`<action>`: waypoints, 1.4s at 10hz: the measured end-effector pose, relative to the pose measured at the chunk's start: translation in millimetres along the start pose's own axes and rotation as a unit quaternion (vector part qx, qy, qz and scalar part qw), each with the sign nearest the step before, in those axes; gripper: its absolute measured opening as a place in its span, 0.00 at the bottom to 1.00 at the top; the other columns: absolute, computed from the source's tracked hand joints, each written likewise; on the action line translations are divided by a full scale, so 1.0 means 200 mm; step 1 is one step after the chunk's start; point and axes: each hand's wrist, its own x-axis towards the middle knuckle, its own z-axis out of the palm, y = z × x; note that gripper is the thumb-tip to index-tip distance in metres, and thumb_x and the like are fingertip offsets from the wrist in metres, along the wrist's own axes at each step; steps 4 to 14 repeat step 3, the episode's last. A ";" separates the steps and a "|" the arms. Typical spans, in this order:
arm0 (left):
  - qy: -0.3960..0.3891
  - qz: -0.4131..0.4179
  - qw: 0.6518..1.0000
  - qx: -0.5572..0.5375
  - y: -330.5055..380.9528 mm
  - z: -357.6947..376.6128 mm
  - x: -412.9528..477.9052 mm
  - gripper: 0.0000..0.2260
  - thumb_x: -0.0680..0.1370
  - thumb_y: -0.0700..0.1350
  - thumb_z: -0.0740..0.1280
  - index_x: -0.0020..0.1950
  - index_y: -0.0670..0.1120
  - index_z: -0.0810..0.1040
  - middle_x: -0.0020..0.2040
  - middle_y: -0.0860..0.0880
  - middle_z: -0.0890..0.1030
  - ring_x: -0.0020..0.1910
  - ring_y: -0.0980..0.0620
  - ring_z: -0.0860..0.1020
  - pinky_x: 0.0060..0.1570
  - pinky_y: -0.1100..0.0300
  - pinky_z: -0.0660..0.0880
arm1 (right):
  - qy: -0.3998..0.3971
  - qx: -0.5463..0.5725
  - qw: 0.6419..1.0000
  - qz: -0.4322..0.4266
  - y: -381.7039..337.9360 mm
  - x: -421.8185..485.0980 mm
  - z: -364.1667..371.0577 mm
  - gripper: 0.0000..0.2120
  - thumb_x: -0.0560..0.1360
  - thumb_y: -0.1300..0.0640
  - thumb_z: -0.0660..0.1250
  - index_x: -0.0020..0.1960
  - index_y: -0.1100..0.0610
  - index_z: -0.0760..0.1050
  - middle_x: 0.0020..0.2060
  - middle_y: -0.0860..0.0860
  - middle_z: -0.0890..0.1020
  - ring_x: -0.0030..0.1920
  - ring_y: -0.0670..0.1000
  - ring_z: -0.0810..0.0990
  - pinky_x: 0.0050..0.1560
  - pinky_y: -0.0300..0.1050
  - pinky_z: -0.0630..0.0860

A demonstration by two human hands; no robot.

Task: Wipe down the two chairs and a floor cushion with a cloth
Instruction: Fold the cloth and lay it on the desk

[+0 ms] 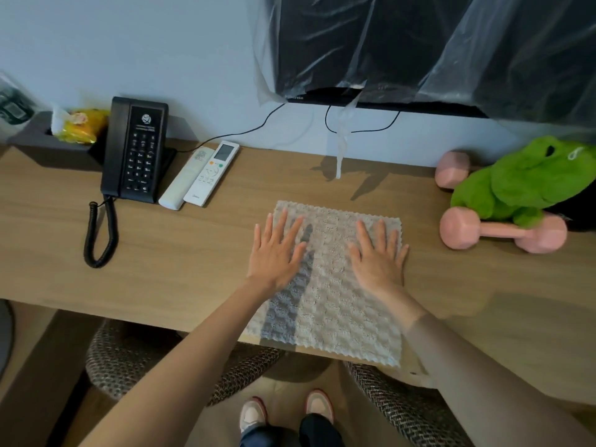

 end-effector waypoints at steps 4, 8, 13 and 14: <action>0.032 0.016 0.999 -0.023 0.02 -0.28 -0.38 0.24 0.83 0.56 0.45 0.79 0.55 0.45 0.79 0.50 0.47 0.78 0.47 0.42 0.76 0.46 0.41 | 0.096 0.109 0.985 -0.097 -0.14 -0.40 -0.24 0.24 0.84 0.52 0.51 0.78 0.53 0.53 0.78 0.53 0.54 0.78 0.54 0.50 0.77 0.55 0.50; 0.032 0.016 0.999 -0.023 0.02 -0.28 -0.38 0.24 0.83 0.56 0.45 0.79 0.55 0.45 0.79 0.50 0.47 0.78 0.47 0.42 0.76 0.46 0.41 | 0.096 0.109 0.985 -0.097 -0.14 -0.40 -0.24 0.24 0.84 0.52 0.51 0.78 0.53 0.53 0.78 0.53 0.54 0.78 0.54 0.50 0.77 0.55 0.50; 0.032 0.016 0.999 -0.023 0.02 -0.28 -0.38 0.24 0.83 0.56 0.45 0.79 0.55 0.45 0.79 0.50 0.47 0.78 0.47 0.42 0.76 0.46 0.41 | 0.096 0.109 0.985 -0.097 -0.14 -0.40 -0.24 0.24 0.84 0.52 0.51 0.78 0.53 0.53 0.78 0.53 0.54 0.78 0.54 0.50 0.77 0.55 0.50; 0.032 0.016 0.999 -0.023 0.02 -0.28 -0.38 0.24 0.83 0.56 0.45 0.79 0.55 0.45 0.79 0.50 0.47 0.78 0.47 0.42 0.76 0.46 0.41 | 0.096 0.109 0.985 -0.097 -0.14 -0.40 -0.24 0.24 0.84 0.52 0.51 0.78 0.53 0.53 0.78 0.53 0.54 0.78 0.54 0.50 0.77 0.55 0.50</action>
